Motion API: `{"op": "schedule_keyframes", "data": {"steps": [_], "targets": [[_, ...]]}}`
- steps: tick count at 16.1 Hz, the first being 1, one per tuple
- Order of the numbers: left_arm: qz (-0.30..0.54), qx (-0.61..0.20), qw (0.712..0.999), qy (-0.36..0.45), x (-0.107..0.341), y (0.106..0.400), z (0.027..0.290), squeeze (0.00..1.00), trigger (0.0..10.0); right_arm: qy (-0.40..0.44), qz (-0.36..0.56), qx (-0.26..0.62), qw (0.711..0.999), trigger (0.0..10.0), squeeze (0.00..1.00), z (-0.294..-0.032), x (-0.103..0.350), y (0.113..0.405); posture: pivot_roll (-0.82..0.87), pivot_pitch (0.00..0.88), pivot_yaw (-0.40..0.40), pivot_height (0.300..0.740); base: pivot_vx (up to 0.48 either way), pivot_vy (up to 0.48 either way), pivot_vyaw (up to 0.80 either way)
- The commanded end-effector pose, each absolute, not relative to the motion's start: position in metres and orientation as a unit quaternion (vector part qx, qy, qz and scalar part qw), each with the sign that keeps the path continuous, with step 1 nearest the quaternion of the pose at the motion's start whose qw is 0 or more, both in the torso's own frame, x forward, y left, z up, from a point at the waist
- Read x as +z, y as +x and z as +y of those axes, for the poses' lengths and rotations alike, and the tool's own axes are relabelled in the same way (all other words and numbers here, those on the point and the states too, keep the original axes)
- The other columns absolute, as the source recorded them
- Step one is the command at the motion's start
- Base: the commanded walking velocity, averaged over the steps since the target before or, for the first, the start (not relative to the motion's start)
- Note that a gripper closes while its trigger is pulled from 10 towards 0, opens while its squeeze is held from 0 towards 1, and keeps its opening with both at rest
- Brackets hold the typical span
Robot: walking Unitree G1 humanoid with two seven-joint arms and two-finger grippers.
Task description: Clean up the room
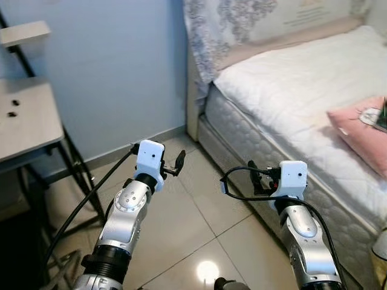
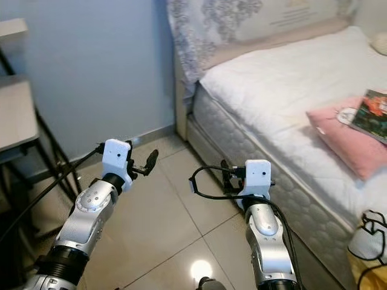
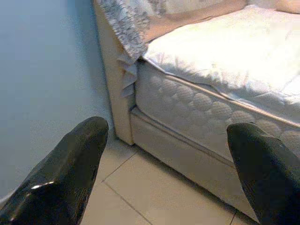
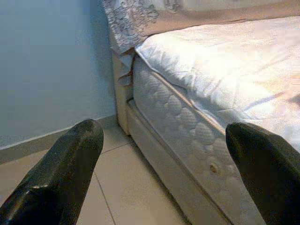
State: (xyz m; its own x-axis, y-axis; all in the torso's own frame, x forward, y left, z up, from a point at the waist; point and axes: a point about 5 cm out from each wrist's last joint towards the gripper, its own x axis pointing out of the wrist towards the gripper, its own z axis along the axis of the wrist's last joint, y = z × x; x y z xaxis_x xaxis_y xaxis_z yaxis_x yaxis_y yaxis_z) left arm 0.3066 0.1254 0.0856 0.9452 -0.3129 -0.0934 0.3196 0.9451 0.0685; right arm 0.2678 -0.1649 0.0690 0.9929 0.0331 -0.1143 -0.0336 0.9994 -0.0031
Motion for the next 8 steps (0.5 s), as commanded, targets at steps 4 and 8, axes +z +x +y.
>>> {"op": "schedule_keyframes", "data": {"steps": [4,8], "targets": [[0.022,-0.184,0.981,0.056,0.0927,0.3115,0.1173,0.00,10.0,-0.001,0.048,0.008,0.999,10.0,0.00,-0.1693,0.0715,0.2692,0.02,0.000,0.003,0.740,0.000,-0.480,-0.70],[0.034,-0.180,0.983,0.019,0.0893,0.3123,0.1201,0.00,10.0,0.015,0.036,-0.013,0.999,10.0,0.00,-0.1752,0.0732,0.2670,0.02,0.000,0.004,0.740,0.000,-0.329,-0.72]]}}
